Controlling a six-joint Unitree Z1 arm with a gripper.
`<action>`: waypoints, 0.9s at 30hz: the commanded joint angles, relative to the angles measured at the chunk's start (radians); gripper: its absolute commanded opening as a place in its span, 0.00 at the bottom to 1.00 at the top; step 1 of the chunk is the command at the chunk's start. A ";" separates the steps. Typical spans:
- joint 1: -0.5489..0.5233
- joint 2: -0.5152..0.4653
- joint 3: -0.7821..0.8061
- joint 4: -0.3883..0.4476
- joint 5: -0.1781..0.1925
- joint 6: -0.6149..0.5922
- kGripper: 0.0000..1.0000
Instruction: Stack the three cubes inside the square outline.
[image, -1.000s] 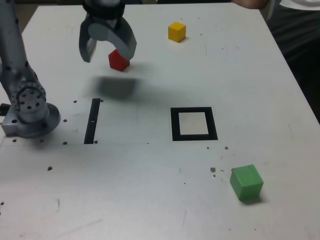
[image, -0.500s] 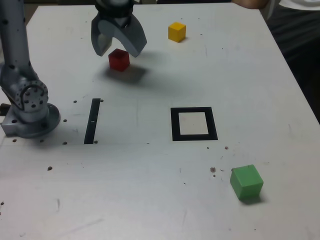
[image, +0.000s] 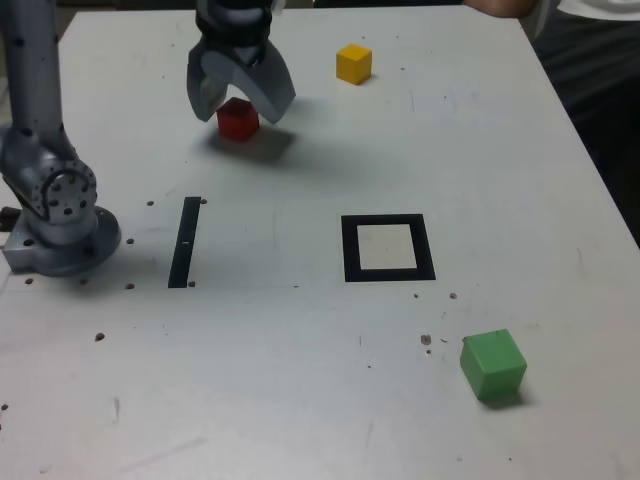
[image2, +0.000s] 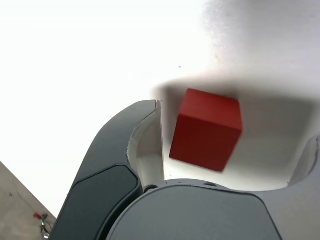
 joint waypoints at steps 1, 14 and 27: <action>0.002 0.014 0.005 -0.012 0.002 -0.011 0.96; 0.002 0.048 0.033 -0.062 0.023 -0.084 0.57; -0.002 0.016 0.050 -0.084 0.020 -0.086 0.36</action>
